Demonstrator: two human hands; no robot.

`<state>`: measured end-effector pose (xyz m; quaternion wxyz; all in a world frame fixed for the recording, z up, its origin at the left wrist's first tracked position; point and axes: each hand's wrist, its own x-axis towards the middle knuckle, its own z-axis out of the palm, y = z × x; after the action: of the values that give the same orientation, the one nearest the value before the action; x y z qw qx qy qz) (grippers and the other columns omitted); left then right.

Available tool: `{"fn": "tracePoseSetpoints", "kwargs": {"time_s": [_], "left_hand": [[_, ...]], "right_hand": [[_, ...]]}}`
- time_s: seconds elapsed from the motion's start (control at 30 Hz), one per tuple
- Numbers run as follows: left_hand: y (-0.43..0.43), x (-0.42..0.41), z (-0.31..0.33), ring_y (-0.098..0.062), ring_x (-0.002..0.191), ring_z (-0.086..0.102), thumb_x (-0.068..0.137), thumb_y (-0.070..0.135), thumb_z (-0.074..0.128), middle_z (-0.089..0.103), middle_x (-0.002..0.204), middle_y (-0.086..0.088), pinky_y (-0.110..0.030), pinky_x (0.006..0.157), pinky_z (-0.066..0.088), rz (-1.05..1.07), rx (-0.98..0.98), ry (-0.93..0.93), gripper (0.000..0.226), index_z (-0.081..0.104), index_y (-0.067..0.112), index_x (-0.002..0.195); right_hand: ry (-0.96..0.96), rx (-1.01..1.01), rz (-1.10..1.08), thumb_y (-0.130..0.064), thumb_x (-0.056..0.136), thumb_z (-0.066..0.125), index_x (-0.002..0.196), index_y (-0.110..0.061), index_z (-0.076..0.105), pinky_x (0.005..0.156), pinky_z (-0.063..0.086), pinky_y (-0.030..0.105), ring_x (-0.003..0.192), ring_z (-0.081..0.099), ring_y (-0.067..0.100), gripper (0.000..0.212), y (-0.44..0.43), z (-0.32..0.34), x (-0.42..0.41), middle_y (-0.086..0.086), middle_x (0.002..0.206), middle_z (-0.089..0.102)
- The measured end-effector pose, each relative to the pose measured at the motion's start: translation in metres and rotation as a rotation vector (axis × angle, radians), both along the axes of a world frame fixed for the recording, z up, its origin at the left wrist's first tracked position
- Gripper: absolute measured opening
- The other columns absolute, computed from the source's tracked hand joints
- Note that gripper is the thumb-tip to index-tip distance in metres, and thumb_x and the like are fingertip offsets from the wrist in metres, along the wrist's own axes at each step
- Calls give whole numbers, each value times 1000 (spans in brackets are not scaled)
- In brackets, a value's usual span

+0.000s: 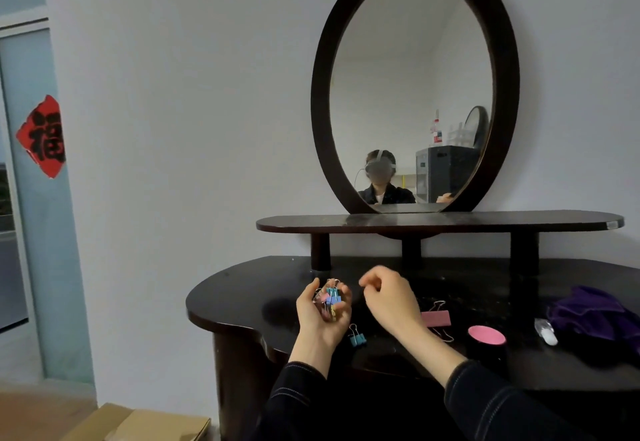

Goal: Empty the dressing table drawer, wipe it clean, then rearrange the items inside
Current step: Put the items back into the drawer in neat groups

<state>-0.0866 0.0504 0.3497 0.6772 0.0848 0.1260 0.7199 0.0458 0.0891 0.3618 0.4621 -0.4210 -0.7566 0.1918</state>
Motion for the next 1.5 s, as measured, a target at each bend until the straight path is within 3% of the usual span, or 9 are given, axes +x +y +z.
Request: {"fn": "tracePoseSetpoints", "kwargs": {"time_s": [0.13, 0.2, 0.43, 0.63, 0.83, 0.97, 1.1, 1.27, 1.5], "left_hand": [[-11, 4, 0, -18, 69, 60, 84, 14, 55, 62, 83, -11, -15, 38, 43, 97, -2, 35, 12, 63, 7, 89], [-20, 9, -1, -17, 63, 59, 73, 9, 59, 62, 84, -11, -14, 37, 41, 126, 18, 73, 19, 64, 6, 91], [-79, 31, -8, -11, 53, 49, 82, 6, 54, 54, 80, -7, -13, 28, 26, -11, 120, 247, 8, 61, 4, 86], [-132, 60, -78, -11, 57, 46, 84, 7, 55, 55, 85, -7, -13, 30, 29, -232, 124, 342, 10, 64, 5, 84], [-131, 97, -190, -16, 52, 51, 83, 4, 49, 57, 80, -10, -15, 29, 28, -203, -229, 418, 16, 64, 3, 79], [-107, 114, -245, -16, 49, 54, 88, 6, 43, 57, 75, -8, -16, 29, 28, -284, -451, 497, 17, 59, 3, 83], [-87, 125, -279, -16, 54, 53, 89, 11, 45, 59, 75, -6, -16, 32, 30, -351, -607, 498, 19, 60, 7, 78], [-77, 128, -292, -16, 60, 57, 90, 12, 46, 60, 77, -7, -17, 35, 34, -440, -652, 501, 13, 58, 8, 85], [-75, 127, -298, -17, 62, 59, 89, 11, 47, 60, 87, -12, -16, 37, 36, -441, -663, 519, 11, 57, 6, 92]], "right_hand": [[-352, -102, 136, -52, 83, 65, 94, -32, 73, 79, 54, 34, 87, 64, 6, 25, -14, -23, 12, -13, 90, 69], [-392, -90, 189, -52, 81, 69, 93, -30, 73, 79, 55, 36, 84, 64, 7, 25, -18, -22, 16, -11, 88, 69], [-33, -65, 334, -13, 86, 78, 80, -13, 75, 74, 50, 25, 70, 62, 0, 7, -51, -31, 62, -3, 77, 73], [103, -21, 412, -27, 88, 74, 82, -29, 73, 67, 46, 16, 74, 64, 9, 6, -107, -80, 141, -8, 82, 70], [-238, -311, 337, -20, 92, 73, 91, -17, 74, 76, 55, 31, 86, 66, 9, 4, -114, -203, 177, -5, 90, 69], [-380, -547, 318, -29, 89, 75, 82, -29, 73, 73, 49, 28, 82, 62, 3, 7, -108, -263, 180, -15, 83, 70], [-605, -684, 371, -34, 90, 73, 80, -26, 71, 52, 37, 20, 58, 57, -5, 13, -107, -307, 181, -27, 65, 63], [-916, -734, 503, -41, 86, 72, 75, -29, 71, 68, 57, 33, 75, 64, 2, 16, -116, -333, 175, -16, 78, 68], [-1031, -797, 688, -36, 83, 69, 81, -26, 76, 74, 58, 40, 75, 65, 7, 13, -137, -347, 165, -14, 78, 71]]}}
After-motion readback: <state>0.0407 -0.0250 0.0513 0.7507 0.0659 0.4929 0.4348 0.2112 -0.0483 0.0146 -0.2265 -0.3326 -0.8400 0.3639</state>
